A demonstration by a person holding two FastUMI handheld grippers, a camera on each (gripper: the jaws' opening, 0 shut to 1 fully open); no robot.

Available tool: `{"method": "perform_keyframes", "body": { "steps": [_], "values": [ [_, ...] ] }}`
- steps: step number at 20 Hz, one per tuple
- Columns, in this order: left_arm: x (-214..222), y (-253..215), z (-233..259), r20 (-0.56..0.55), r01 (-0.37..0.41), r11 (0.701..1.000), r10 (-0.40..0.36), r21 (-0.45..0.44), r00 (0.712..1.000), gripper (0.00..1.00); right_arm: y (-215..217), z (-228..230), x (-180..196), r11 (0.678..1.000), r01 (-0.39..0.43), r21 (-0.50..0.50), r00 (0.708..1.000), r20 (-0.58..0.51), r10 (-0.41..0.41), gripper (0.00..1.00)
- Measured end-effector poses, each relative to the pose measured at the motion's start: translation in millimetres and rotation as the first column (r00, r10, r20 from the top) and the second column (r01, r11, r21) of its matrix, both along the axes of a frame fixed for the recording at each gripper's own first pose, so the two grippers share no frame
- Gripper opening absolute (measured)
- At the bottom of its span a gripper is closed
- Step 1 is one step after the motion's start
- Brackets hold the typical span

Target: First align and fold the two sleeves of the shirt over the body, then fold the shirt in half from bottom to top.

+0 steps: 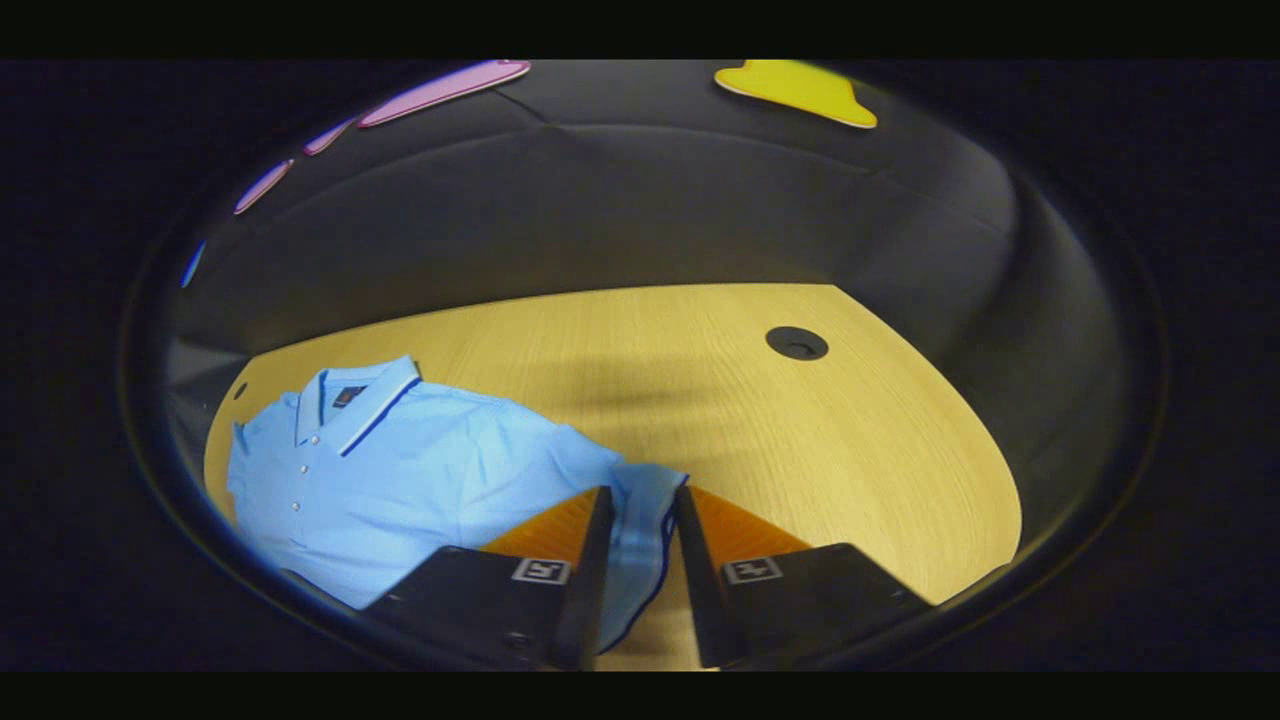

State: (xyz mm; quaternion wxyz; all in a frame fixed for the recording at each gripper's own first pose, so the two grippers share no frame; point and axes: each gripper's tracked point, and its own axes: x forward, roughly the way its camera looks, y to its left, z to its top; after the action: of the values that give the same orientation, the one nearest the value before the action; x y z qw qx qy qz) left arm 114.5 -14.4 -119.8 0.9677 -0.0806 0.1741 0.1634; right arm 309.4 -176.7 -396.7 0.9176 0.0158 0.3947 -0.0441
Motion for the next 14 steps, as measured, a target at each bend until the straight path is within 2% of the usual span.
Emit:
{"method": "perform_keyframes", "body": {
  "steps": [3,5,6,9,10,11,12,13,14],
  "values": [
    [-4.7,0.9,1.2,0.009,-0.007,1.000,0.007,0.005,1.000,0.98,5.8,1.4,2.2,0.999,-0.033,-0.026,0.999,0.012,0.034,0.24],
    [-8.1,3.0,-5.2,-0.008,-0.012,1.000,0.012,0.004,1.000,0.98,15.7,3.6,0.2,0.999,-0.027,0.019,1.000,0.005,0.027,0.01],
    [-10.1,4.6,-7.8,-0.015,-0.016,1.000,0.016,-0.001,1.000,0.98,15.2,8.0,3.7,1.000,-0.023,0.015,1.000,0.016,0.023,0.06],
    [-14.1,7.0,-7.8,-0.008,-0.014,1.000,0.014,-0.003,1.000,0.98,16.3,37.8,18.4,0.999,-0.036,-0.023,0.994,0.101,0.038,0.00],
    [-14.6,7.6,-8.0,-0.006,-0.009,1.000,0.009,0.003,1.000,0.98,22.2,48.5,21.6,0.999,-0.041,-0.024,0.992,0.121,0.044,0.06],
    [-13.9,9.9,-9.8,-0.008,-0.003,1.000,0.003,0.011,1.000,0.98,27.3,58.8,24.6,0.999,-0.047,-0.024,0.989,0.140,0.050,0.06],
    [-13.8,10.8,-11.0,-0.012,0.000,1.000,0.001,0.017,1.000,0.98,34.2,69.9,27.8,0.998,-0.060,-0.025,0.985,0.163,0.063,0.01],
    [-15.1,11.1,-15.0,-0.019,0.000,1.000,0.000,0.018,1.000,0.98,43.2,81.5,31.3,0.996,-0.083,-0.034,0.978,0.190,0.088,0.01],
    [-16.2,11.7,-14.6,-0.021,0.004,1.000,-0.004,0.012,1.000,0.98,56.2,89.3,35.3,0.992,-0.118,-0.037,0.971,0.206,0.123,0.06]
  ]
}}
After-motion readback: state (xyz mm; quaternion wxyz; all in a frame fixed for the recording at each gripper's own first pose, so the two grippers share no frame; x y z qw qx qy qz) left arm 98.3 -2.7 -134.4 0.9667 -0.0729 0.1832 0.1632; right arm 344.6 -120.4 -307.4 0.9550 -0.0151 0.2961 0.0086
